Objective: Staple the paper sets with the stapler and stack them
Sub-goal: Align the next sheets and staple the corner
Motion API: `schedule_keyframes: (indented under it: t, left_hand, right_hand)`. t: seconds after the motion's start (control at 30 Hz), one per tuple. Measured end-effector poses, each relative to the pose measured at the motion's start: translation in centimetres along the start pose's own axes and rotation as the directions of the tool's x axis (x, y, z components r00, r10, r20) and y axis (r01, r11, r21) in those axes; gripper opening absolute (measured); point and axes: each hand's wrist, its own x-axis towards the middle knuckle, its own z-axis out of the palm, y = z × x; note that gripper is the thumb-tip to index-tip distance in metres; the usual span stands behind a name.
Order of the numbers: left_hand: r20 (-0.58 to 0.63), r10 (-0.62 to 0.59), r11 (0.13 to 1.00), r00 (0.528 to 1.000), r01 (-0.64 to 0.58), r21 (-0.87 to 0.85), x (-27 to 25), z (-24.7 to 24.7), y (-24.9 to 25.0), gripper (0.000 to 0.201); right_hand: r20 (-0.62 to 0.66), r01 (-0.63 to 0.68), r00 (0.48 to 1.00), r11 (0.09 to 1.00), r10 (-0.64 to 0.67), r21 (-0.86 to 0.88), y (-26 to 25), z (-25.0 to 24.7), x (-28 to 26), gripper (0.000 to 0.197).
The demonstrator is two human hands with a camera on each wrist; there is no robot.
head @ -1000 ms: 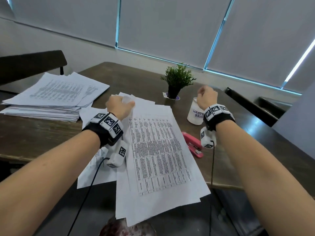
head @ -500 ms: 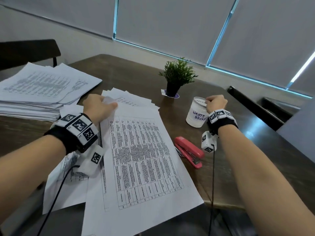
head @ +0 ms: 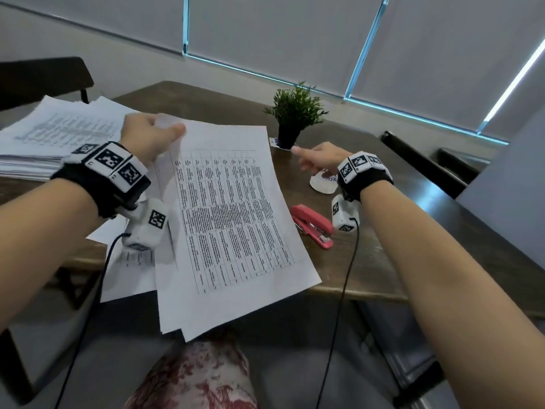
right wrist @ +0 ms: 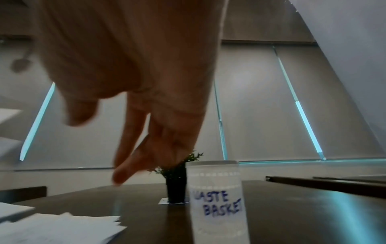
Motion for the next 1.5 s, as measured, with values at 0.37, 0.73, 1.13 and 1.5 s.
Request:
schedule_keyframes:
  t: [0.37, 0.73, 1.13, 1.5]
  left_hand:
    - [-0.173, 0.14, 0.937, 0.975, -0.187, -0.296, -3.8, -1.6, 5.4, 0.029]
    - [-0.229, 0.342, 0.778, 0.911, -0.411, -0.476, -4.9, -2.8, 6.8, 0.039]
    - [0.05, 0.168, 0.983, 0.985, -0.163, -0.087, -5.0, 0.5, 5.4, 0.117]
    - [-0.021, 0.283, 0.931, 0.959, -0.28, -0.235, -5.6, 1.1, 7.1, 0.039]
  right_hand:
    - [0.111, 0.081, 0.98, 0.848, -0.163, 0.524, -4.2, 3.6, -4.5, 0.078]
    - [-0.152, 0.253, 0.964, 0.568, -0.219, 0.783, -5.5, 1.8, -6.8, 0.041]
    - [-0.264, 0.308, 0.951, 0.467, -0.159, 0.829, -6.1, 1.5, -6.5, 0.03]
    - [-0.314, 0.392, 0.92, 0.515, -0.235, 0.762, -6.9, 0.8, -6.2, 0.018]
